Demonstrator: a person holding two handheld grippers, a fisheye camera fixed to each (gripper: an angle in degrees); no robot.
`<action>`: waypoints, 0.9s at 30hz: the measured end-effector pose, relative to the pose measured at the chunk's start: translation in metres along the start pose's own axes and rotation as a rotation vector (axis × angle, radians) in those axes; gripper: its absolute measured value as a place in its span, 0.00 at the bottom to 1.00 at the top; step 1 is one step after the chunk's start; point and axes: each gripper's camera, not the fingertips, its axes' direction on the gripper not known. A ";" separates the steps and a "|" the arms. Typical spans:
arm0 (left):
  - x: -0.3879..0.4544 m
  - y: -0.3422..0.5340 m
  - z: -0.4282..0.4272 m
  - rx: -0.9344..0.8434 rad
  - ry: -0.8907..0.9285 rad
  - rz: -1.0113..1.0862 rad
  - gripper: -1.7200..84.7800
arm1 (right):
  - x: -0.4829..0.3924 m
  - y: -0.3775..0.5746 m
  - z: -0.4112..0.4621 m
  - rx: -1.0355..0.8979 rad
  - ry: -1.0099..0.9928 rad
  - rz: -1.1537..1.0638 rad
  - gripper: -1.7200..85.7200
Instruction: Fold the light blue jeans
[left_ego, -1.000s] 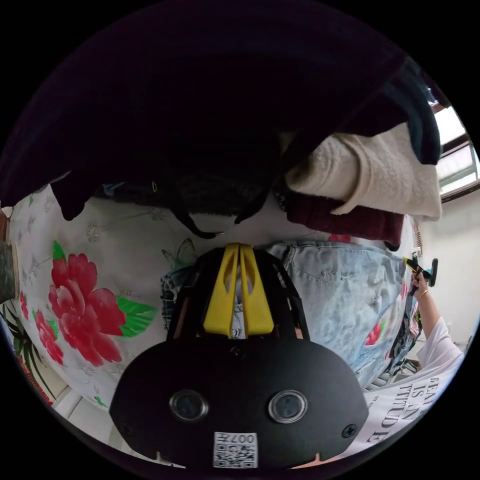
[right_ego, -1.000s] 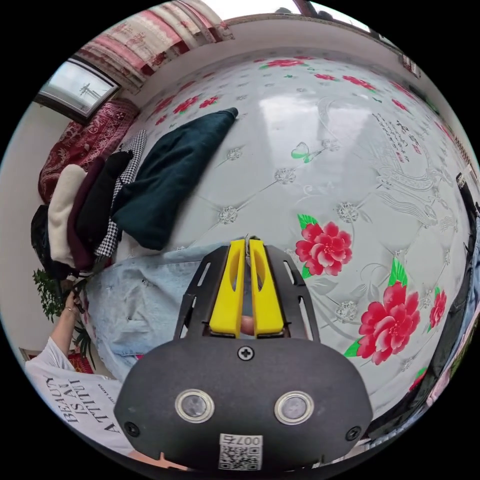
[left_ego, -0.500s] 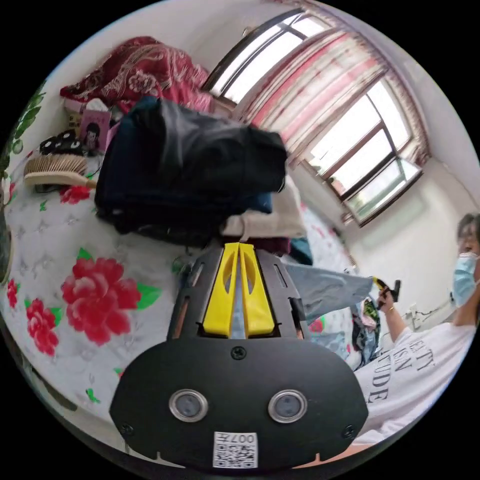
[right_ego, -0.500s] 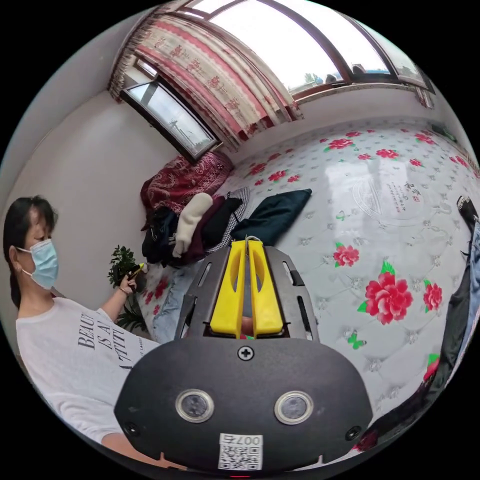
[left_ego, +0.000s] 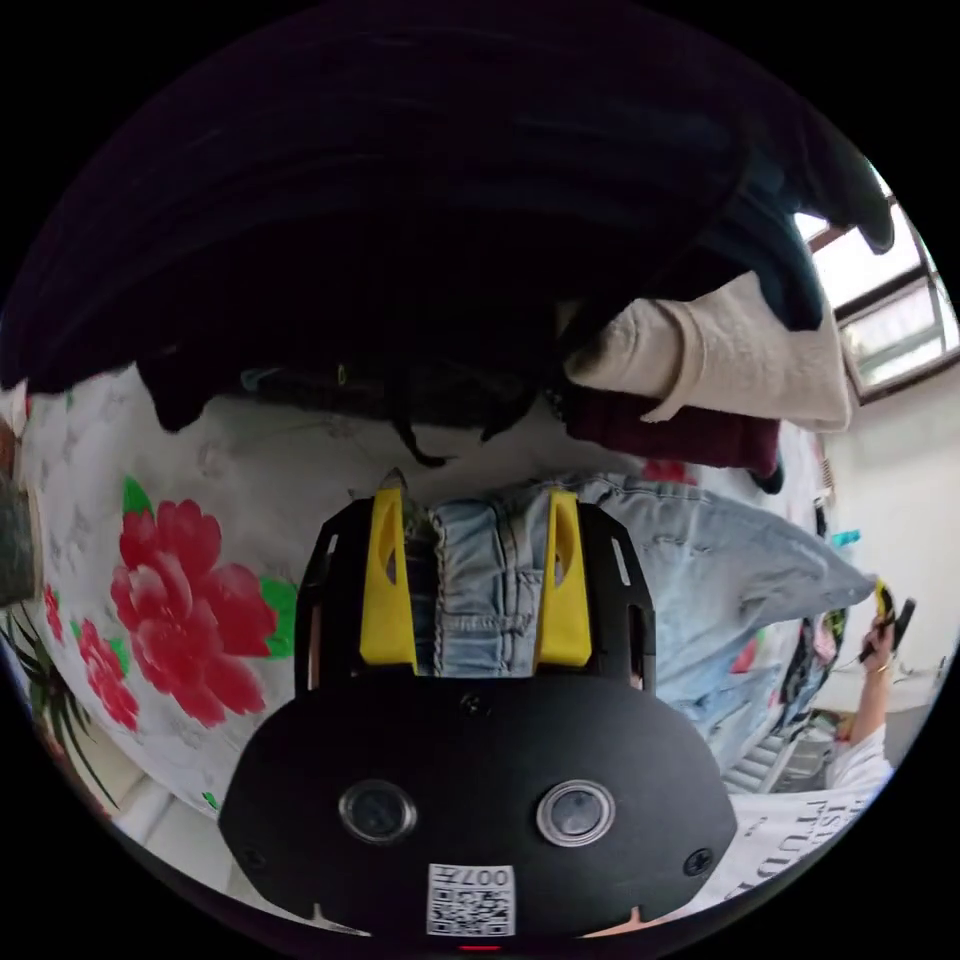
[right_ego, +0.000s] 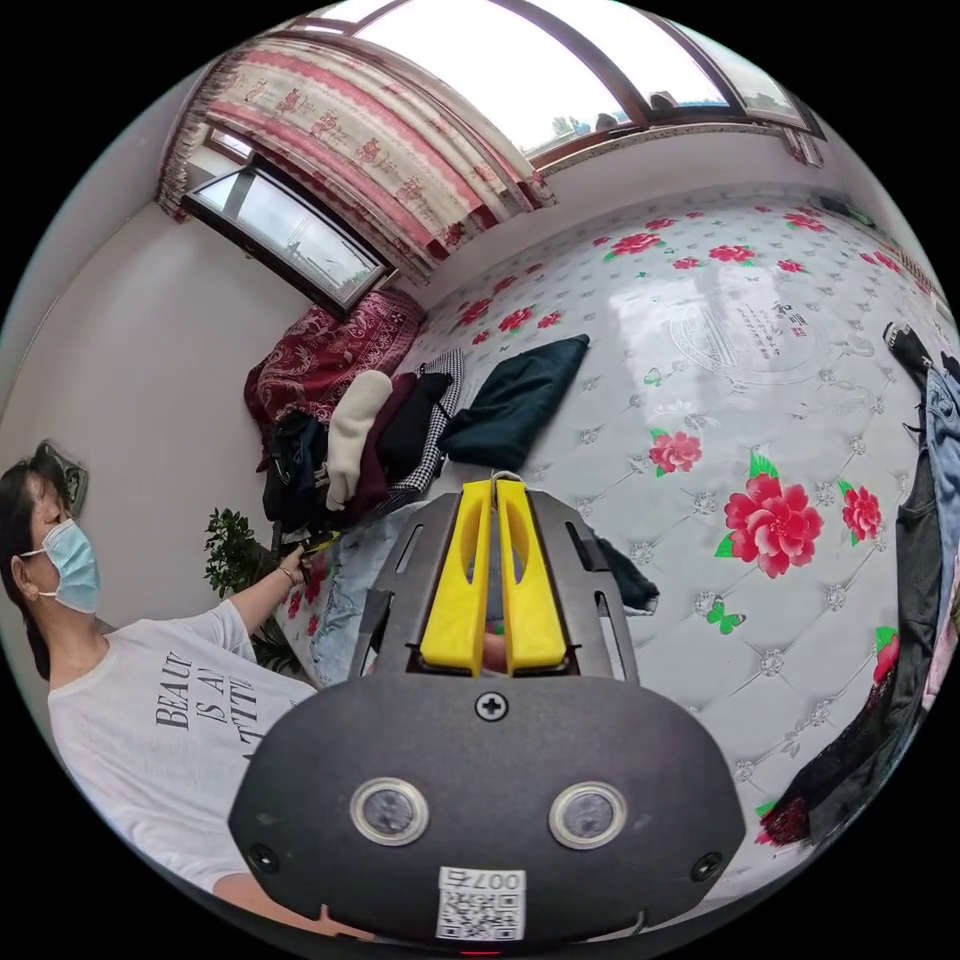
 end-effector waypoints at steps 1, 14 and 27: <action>0.003 -0.002 0.006 -0.026 -0.016 0.028 0.24 | 0.003 -0.002 0.003 -0.005 0.006 0.008 0.02; -0.005 0.035 -0.004 -0.031 0.073 0.206 0.08 | 0.020 -0.008 0.021 -0.009 -0.023 0.035 0.02; -0.063 0.226 -0.173 0.342 0.467 0.327 0.08 | 0.005 0.109 -0.102 0.182 -0.179 -0.170 0.02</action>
